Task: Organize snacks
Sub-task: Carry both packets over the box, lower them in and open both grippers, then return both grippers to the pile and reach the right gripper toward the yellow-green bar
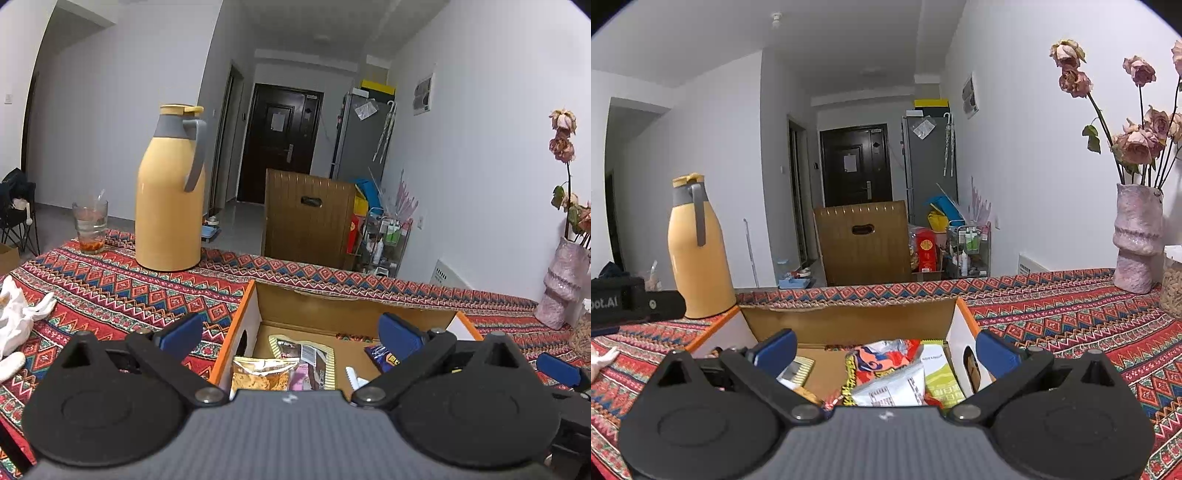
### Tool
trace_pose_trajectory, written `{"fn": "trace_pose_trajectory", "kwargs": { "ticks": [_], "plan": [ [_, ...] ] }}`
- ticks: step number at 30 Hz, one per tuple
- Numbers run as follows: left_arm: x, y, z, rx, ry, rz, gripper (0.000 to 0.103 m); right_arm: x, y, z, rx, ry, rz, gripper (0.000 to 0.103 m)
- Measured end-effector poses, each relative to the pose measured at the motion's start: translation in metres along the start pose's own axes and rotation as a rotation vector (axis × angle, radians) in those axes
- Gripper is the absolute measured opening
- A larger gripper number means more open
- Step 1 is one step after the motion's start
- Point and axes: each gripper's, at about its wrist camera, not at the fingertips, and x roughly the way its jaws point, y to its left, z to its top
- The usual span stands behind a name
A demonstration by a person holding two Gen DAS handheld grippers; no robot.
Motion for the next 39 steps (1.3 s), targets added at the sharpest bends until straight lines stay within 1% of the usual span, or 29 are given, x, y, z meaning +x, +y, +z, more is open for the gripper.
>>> {"fn": "trace_pose_trajectory", "kwargs": {
  "ticks": [8, 14, 19, 23, 28, 33, 39],
  "plan": [
    [-0.027, 0.003, 0.005, 0.010, -0.015, -0.004, 0.103, -0.030, 0.005, 0.013, -0.019, -0.041, 0.010, 0.103],
    [-0.047, 0.011, -0.002, 0.025, -0.011, -0.002, 0.103, -0.052, 0.007, 0.007, -0.030, -0.034, 0.016, 0.103],
    [-0.061, 0.023, -0.014, 0.043, 0.013, 0.003, 0.103, -0.069, 0.007, -0.006, -0.034, -0.008, 0.023, 0.103],
    [-0.068, 0.031, -0.027, 0.055, 0.042, 0.008, 0.103, -0.080, 0.006, -0.020, -0.025, 0.030, 0.033, 0.103],
    [-0.075, 0.041, -0.045, 0.085, 0.081, 0.024, 0.103, -0.091, 0.004, -0.037, -0.027, 0.071, 0.026, 0.103],
    [-0.075, 0.056, -0.063, 0.086, 0.127, 0.037, 0.103, -0.096, 0.000, -0.054, -0.020, 0.118, 0.014, 0.103],
    [-0.066, 0.068, -0.081, 0.070, 0.176, 0.046, 0.103, -0.100, -0.001, -0.071, -0.015, 0.172, 0.006, 0.103]
  ]
}}
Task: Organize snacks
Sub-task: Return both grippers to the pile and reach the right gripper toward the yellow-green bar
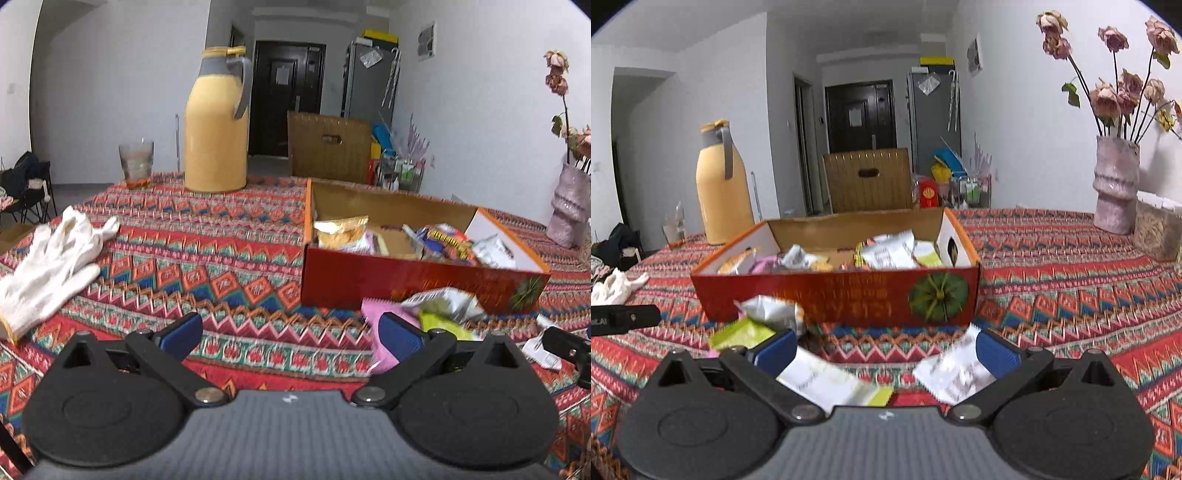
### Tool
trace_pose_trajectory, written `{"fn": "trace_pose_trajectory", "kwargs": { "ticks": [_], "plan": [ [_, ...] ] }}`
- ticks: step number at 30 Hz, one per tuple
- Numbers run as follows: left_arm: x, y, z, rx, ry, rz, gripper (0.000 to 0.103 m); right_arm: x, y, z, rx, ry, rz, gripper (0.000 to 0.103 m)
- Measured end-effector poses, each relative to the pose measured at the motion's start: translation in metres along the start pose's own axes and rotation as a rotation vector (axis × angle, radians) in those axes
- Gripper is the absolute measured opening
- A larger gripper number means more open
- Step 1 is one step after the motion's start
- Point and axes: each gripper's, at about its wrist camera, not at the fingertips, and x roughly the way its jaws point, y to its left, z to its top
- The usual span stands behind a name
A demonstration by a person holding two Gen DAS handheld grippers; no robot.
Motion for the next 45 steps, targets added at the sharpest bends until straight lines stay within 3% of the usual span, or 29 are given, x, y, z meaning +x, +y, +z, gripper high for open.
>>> {"fn": "trace_pose_trajectory", "kwargs": {
  "ticks": [6, 13, 21, 33, 41, 43, 45],
  "plan": [
    [0.011, 0.002, -0.010, -0.013, 0.037, -0.012, 0.103, 0.002, 0.003, -0.010, -0.006, 0.032, -0.008, 0.103],
    [0.008, 0.003, -0.013, -0.020, 0.017, -0.037, 0.103, 0.008, 0.007, -0.010, -0.027, 0.064, -0.007, 0.103],
    [0.008, 0.004, -0.013, -0.030, 0.016, -0.048, 0.103, 0.024, 0.023, -0.008, -0.137, 0.123, 0.019, 0.103],
    [0.008, 0.006, -0.013, -0.043, 0.023, -0.065, 0.103, 0.063, 0.039, 0.001, -0.164, 0.213, 0.194, 0.103],
    [0.009, 0.009, -0.013, -0.057, 0.026, -0.075, 0.103, 0.067, 0.035, 0.002, -0.128, 0.246, 0.307, 0.071],
    [0.008, 0.009, -0.013, -0.060, 0.024, -0.077, 0.103, 0.061, 0.036, 0.000, -0.142, 0.248, 0.329, 0.050],
    [0.008, 0.010, -0.012, -0.063, 0.023, -0.077, 0.103, 0.056, 0.036, -0.002, -0.147, 0.252, 0.329, 0.038]
  ]
}}
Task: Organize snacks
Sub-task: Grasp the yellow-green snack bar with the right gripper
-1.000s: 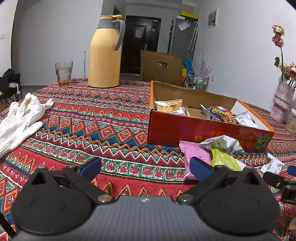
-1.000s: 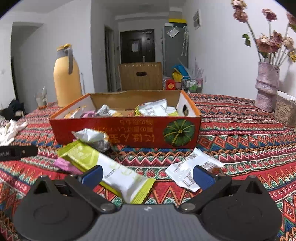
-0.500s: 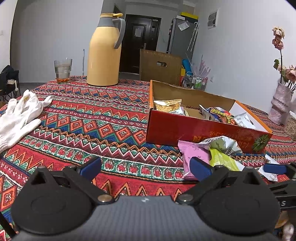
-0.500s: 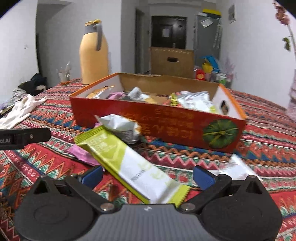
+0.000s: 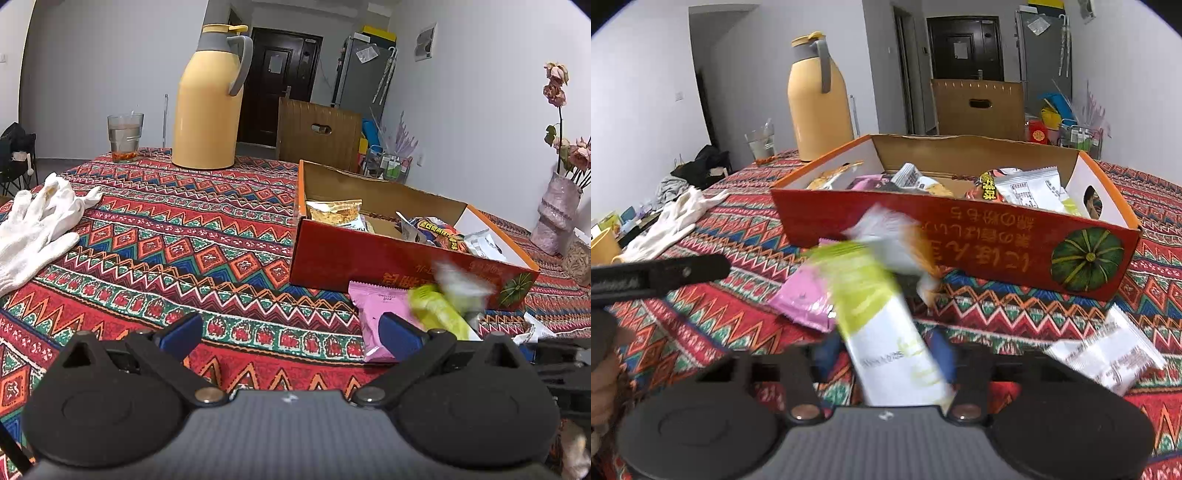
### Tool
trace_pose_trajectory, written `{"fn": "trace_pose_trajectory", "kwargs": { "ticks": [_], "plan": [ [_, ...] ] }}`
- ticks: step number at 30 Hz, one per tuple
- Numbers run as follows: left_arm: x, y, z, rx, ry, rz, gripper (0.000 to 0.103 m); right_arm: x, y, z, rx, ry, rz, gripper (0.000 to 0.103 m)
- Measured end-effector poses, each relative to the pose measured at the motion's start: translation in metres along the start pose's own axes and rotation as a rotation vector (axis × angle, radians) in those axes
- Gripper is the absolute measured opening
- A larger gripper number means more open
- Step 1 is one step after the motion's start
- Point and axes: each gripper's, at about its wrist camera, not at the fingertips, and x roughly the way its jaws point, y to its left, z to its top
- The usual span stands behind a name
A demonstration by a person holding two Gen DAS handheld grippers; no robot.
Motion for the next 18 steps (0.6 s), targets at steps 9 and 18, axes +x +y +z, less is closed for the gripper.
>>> {"fn": "trace_pose_trajectory", "kwargs": {
  "ticks": [9, 18],
  "plan": [
    [0.000, 0.001, 0.000, -0.005, -0.001, 0.001, 0.103, -0.025, 0.001, -0.015, 0.031, -0.048, -0.091, 0.037],
    [0.000, 0.001, -0.001, -0.009, 0.004, 0.011, 0.103, -0.005, 0.009, -0.006, -0.009, 0.003, -0.153, 0.039]
  ]
}}
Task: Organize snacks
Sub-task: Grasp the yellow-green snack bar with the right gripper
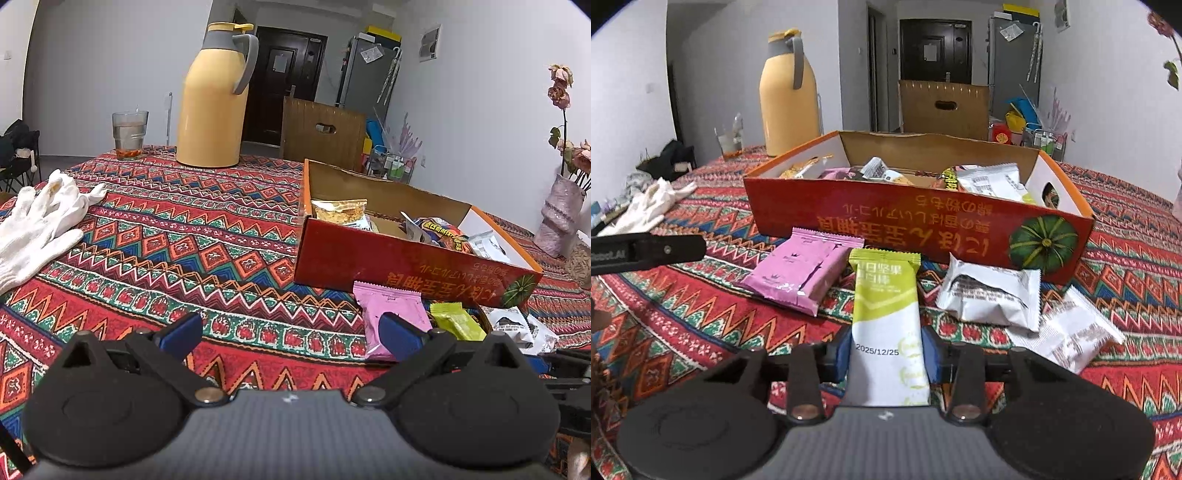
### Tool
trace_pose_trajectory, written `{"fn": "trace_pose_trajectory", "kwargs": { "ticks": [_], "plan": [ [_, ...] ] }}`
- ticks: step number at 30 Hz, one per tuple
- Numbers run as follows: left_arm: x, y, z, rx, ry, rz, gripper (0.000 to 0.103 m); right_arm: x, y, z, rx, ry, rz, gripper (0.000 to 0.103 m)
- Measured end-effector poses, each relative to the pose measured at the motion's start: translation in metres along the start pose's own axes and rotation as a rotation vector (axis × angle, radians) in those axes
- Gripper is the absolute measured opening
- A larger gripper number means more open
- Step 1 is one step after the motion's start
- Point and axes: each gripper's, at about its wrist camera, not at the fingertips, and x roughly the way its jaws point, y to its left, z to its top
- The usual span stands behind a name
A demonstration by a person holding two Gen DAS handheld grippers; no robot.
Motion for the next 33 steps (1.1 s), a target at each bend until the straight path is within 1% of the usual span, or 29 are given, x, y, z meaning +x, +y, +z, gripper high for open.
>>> {"fn": "trace_pose_trajectory", "kwargs": {
  "ticks": [2, 6, 9, 11, 12, 13, 14, 15, 16, 20, 23, 27, 33],
  "plan": [
    [0.000, 0.000, 0.000, -0.001, 0.000, 0.000, 0.103, 0.006, 0.004, 0.002, -0.015, 0.018, -0.015, 0.040],
    [0.001, -0.001, 0.000, 0.000, 0.005, 0.003, 0.103, 0.012, 0.008, 0.006, -0.031, 0.023, -0.036, 0.041],
    [0.001, 0.000, 0.000, -0.003, 0.006, 0.004, 0.103, 0.015, 0.011, 0.008, -0.041, 0.020, -0.064, 0.052],
    [0.001, 0.000, 0.000, -0.003, 0.006, 0.007, 0.103, 0.016, 0.010, 0.009, -0.032, 0.021, -0.065, 0.053],
    [0.001, 0.000, -0.001, -0.004, 0.006, 0.007, 0.103, 0.016, 0.009, 0.009, -0.030, 0.022, -0.062, 0.051],
    [0.001, 0.000, -0.001, -0.004, 0.006, 0.007, 0.103, 0.016, 0.008, 0.008, -0.028, 0.021, -0.057, 0.047],
    [0.001, 0.000, -0.001, -0.004, 0.006, 0.007, 0.103, 0.015, 0.007, 0.008, -0.024, 0.019, -0.037, 0.040],
    [0.001, 0.000, -0.001, -0.004, 0.006, 0.007, 0.103, 0.014, 0.007, 0.007, -0.022, 0.016, -0.018, 0.038],
    [0.001, 0.000, -0.001, -0.004, 0.006, 0.007, 0.103, 0.013, 0.008, 0.007, -0.023, 0.014, -0.020, 0.037],
    [0.001, 0.000, -0.001, -0.004, 0.007, 0.007, 0.103, 0.006, 0.009, 0.001, -0.012, -0.015, -0.019, 0.036],
    [0.001, 0.000, -0.001, -0.003, 0.008, 0.008, 0.103, -0.005, 0.005, 0.000, 0.010, -0.062, -0.025, 0.036],
    [0.002, -0.001, -0.002, -0.002, 0.014, 0.014, 0.103, -0.021, -0.006, 0.001, 0.043, -0.131, -0.038, 0.036],
    [0.004, -0.001, -0.002, 0.000, 0.017, 0.026, 0.103, -0.034, -0.029, 0.004, 0.084, -0.189, -0.081, 0.036]
  ]
}}
